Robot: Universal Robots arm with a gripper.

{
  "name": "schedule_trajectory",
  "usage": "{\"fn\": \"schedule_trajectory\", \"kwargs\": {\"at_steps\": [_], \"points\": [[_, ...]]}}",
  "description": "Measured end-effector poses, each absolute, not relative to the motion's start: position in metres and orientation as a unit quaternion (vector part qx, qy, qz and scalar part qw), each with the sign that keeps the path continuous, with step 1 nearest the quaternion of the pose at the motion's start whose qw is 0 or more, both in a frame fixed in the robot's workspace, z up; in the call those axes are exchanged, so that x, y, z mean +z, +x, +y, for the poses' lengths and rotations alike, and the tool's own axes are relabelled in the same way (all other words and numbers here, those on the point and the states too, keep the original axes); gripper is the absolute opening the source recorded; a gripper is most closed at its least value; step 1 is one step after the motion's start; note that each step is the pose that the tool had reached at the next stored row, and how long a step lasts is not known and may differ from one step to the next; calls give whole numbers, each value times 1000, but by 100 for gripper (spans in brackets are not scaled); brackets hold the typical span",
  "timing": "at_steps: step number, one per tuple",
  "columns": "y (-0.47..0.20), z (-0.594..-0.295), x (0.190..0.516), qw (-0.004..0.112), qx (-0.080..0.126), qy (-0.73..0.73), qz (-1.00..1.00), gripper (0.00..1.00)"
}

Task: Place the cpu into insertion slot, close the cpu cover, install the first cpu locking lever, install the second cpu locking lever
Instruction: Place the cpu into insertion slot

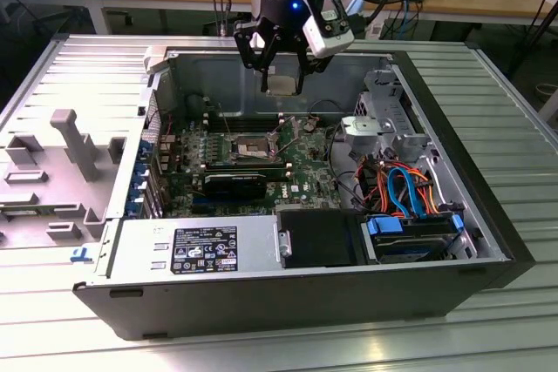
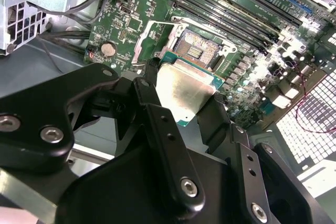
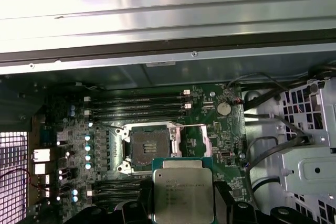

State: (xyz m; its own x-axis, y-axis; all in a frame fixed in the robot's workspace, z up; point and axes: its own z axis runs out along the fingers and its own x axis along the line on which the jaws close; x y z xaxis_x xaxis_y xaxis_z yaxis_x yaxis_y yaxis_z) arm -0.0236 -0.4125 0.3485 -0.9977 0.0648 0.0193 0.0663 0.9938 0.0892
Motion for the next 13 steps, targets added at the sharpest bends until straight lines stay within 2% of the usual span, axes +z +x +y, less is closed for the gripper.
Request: {"fn": "schedule_trajectory", "kwargs": {"at_steps": [13], "points": [[-24, -413, 348, 8, -45, -42, -998, 55]]}}
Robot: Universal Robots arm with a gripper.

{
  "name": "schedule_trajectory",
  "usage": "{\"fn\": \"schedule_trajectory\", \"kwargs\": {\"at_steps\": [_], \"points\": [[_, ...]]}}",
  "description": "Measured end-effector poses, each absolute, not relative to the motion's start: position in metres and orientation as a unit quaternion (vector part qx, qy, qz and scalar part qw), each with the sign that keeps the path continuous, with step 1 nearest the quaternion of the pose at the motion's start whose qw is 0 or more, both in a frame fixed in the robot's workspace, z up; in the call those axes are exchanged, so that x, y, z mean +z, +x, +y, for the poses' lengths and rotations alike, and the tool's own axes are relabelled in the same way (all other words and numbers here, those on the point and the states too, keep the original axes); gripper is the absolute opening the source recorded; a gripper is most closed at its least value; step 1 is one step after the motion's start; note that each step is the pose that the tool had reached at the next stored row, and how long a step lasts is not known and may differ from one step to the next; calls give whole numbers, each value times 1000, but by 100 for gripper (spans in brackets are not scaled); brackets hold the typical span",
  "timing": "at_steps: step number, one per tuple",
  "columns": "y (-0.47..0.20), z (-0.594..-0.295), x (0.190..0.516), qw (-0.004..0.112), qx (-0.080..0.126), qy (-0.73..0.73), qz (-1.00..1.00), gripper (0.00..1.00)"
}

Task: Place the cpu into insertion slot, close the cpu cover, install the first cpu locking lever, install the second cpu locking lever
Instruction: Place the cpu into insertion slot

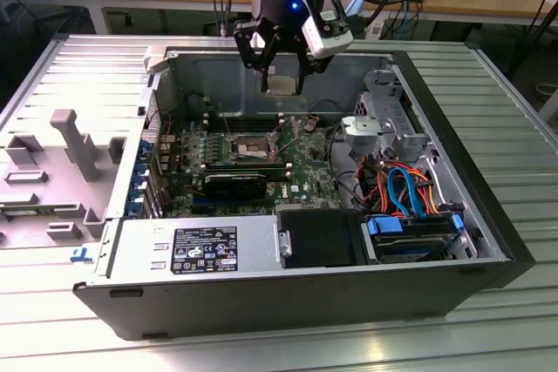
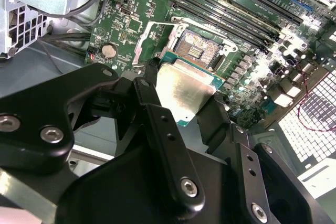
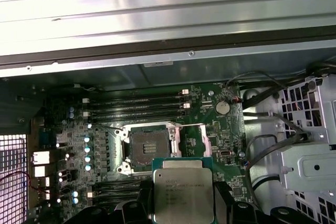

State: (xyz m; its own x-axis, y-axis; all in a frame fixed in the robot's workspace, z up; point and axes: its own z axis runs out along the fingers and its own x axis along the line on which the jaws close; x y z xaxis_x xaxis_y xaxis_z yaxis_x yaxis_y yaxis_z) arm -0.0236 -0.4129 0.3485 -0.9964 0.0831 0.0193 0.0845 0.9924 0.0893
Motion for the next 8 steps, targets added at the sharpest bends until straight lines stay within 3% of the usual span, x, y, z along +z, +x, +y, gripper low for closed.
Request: {"fn": "schedule_trajectory", "kwargs": {"at_steps": [8], "points": [[-24, -413, 348, 8, -45, -46, -998, 55]]}}
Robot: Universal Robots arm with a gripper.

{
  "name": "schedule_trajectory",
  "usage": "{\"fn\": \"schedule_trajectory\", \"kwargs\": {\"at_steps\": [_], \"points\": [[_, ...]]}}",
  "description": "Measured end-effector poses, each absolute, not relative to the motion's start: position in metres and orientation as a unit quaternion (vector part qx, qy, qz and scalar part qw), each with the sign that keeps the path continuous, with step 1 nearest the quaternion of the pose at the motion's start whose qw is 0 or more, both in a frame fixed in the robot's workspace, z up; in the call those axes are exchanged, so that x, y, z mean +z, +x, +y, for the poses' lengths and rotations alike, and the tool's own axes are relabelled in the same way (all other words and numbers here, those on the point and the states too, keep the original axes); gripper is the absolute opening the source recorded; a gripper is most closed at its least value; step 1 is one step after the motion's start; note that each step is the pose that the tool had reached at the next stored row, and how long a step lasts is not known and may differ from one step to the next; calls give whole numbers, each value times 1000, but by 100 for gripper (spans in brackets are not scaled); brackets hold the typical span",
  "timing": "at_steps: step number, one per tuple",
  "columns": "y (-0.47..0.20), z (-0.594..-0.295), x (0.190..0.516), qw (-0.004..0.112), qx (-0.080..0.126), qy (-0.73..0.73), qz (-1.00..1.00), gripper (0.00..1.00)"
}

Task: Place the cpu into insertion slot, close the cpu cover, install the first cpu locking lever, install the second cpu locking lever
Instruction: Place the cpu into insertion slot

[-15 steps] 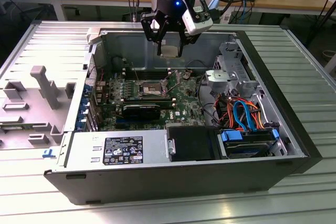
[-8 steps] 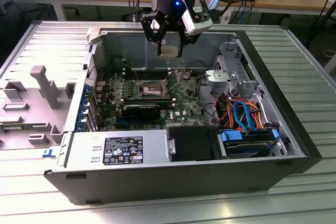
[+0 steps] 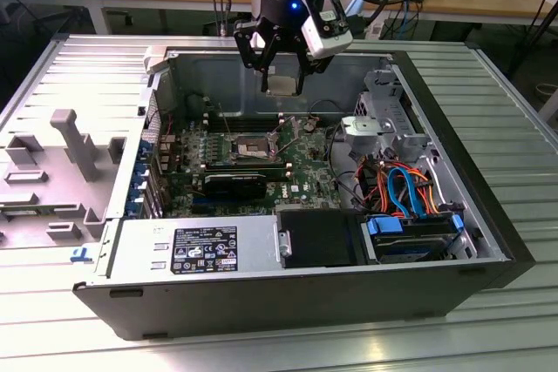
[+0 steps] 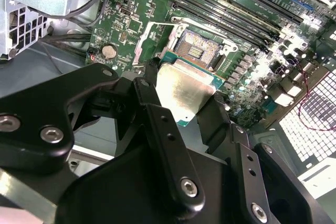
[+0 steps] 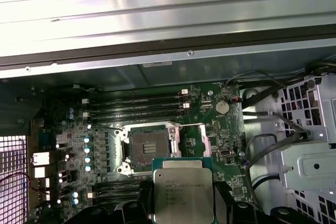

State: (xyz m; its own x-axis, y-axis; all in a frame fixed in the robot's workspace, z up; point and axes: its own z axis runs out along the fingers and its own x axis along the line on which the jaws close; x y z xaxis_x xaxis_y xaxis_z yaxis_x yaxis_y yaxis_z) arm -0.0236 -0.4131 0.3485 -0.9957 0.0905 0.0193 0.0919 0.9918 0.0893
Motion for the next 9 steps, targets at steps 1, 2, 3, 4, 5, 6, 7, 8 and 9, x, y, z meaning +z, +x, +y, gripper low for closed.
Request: {"fn": "schedule_trajectory", "kwargs": {"at_steps": [1, 2, 3, 4, 5, 6, 7, 8, 9], "points": [[-24, -413, 348, 8, -45, -46, -998, 55], [-24, -413, 348, 8, -45, -46, -998, 55], [-24, -413, 348, 8, -45, -47, -998, 55], [-24, -413, 348, 8, -45, -47, -998, 55], [-24, -413, 348, 8, -45, -48, -998, 55], [-24, -413, 348, 8, -45, -48, -998, 55], [-24, -413, 348, 7, -45, -49, -998, 55], [-24, -413, 348, 7, -45, -50, -998, 55], [-24, -413, 348, 7, -45, -50, -998, 55]]}}
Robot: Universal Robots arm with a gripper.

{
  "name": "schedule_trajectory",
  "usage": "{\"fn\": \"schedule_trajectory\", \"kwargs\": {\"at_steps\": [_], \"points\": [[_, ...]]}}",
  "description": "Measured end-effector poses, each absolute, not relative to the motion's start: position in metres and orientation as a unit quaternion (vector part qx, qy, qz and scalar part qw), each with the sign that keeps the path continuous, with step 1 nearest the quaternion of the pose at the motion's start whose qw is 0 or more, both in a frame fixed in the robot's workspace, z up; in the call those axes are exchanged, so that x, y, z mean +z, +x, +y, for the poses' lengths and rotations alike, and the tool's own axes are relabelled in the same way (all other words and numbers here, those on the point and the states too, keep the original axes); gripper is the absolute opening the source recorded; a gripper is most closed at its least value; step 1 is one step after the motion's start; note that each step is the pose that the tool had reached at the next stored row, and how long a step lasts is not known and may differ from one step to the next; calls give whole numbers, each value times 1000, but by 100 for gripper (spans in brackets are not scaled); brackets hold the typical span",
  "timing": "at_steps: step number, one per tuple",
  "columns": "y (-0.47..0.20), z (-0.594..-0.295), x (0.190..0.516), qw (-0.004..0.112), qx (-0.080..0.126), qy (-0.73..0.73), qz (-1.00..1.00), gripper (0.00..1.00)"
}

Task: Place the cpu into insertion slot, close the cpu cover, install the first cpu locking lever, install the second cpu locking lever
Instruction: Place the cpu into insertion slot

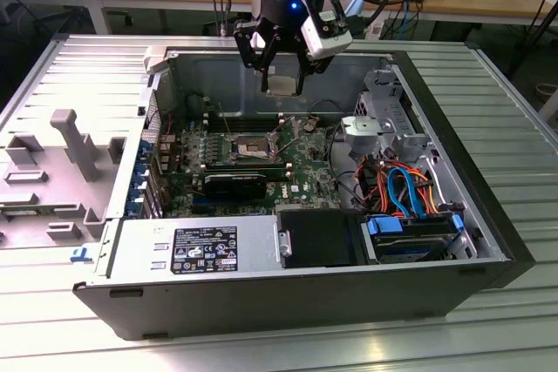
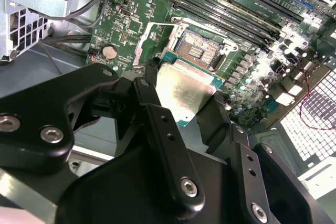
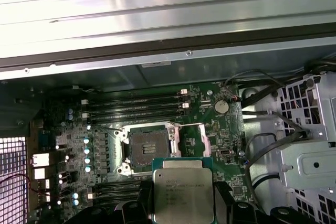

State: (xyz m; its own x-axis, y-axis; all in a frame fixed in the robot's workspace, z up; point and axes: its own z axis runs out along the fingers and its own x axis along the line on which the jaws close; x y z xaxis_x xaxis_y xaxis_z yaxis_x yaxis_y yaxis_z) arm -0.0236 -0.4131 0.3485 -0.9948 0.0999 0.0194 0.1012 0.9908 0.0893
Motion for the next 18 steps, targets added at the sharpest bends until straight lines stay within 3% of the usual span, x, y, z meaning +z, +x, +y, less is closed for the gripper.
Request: {"fn": "schedule_trajectory", "kwargs": {"at_steps": [18], "points": [[-24, -413, 348, 7, -45, -59, -997, 55]]}}
